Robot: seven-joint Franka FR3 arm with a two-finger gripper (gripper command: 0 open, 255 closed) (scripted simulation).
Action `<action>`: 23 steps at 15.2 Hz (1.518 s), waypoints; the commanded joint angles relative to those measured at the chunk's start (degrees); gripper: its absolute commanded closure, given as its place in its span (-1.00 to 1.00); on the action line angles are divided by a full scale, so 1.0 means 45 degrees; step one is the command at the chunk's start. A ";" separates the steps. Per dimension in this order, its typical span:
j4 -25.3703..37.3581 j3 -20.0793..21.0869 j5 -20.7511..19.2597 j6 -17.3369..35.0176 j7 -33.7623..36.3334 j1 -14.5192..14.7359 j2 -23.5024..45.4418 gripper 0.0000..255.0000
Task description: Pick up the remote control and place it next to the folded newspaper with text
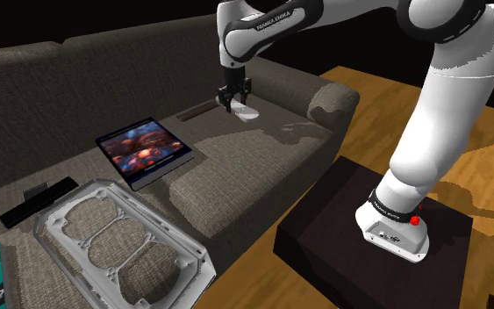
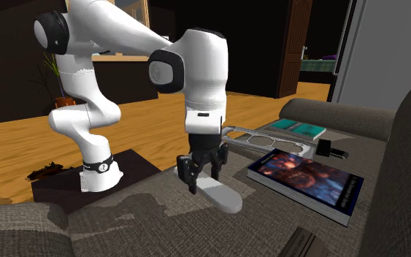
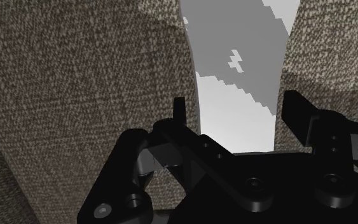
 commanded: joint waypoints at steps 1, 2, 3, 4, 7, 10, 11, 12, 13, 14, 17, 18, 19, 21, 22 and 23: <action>0.0424 -0.0222 -0.0053 -0.0134 -0.0533 -0.0288 0.0275 1.00; 0.0620 -0.0329 -0.0075 -0.0187 -0.0786 -0.0431 0.0414 1.00; 0.0833 -0.0436 -0.0098 -0.0245 -0.1036 -0.0571 0.0564 1.00; 0.1063 -0.0539 -0.0122 -0.0309 -0.1282 -0.0709 0.0725 1.00; 0.1854 -0.0834 -0.0196 -0.0538 -0.2002 -0.1111 0.1273 1.00; 0.2812 -0.1107 -0.0273 -0.0832 -0.2696 -0.1491 0.1922 1.00; 0.3172 -0.1193 -0.0298 -0.0947 -0.2922 -0.1611 0.2163 1.00; 0.3554 -0.1276 -0.0323 -0.1071 -0.3145 -0.1731 0.2416 1.00; 0.3960 -0.1357 -0.0348 -0.1205 -0.3366 -0.1846 0.2682 1.00; 0.4388 -0.1435 -0.0372 -0.1349 -0.3584 -0.1957 0.2960 1.00; 0.4033 -0.1452 -0.0411 -0.0889 -0.3549 -0.1963 0.3070 1.00; 0.3931 -0.1460 -0.0426 -0.0741 -0.3537 -0.1963 0.3117 1.00; 0.3825 -0.1467 -0.0441 -0.0592 -0.3524 -0.1963 0.3162 1.00; 0.3626 -0.1482 -0.0473 -0.0297 -0.3499 -0.1962 0.3261 1.00; 0.3531 -0.1490 -0.0490 -0.0151 -0.3485 -0.1961 0.3314 1.00; 0.3440 -0.1498 -0.0507 -0.0006 -0.3472 -0.1959 0.3369 1.00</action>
